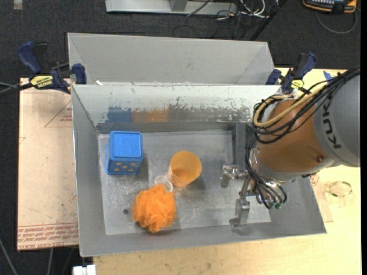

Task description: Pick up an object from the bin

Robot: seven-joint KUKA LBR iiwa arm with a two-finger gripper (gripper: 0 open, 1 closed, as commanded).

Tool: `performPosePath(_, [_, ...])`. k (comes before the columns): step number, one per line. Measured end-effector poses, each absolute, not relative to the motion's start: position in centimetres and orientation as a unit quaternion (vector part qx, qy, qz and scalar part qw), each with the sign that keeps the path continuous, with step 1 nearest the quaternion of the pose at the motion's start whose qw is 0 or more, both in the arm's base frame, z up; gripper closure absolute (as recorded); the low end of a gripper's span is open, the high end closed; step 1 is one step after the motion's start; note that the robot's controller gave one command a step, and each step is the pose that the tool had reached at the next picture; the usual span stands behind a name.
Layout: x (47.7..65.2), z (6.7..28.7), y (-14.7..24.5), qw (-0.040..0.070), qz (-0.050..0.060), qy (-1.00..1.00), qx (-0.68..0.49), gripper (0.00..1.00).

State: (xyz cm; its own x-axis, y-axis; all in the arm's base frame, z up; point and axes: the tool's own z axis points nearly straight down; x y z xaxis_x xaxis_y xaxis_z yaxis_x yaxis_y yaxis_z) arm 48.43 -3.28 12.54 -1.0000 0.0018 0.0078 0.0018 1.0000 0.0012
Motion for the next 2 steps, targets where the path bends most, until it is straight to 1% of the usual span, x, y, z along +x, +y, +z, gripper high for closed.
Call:
performPosePath(1, [48.6,13.0,-3.3,0.000,0.000,-1.000,0.000,0.00])
performPosePath(2, [50.4,11.4,-1.5,-0.001,0.001,-0.999,0.042,0.00])
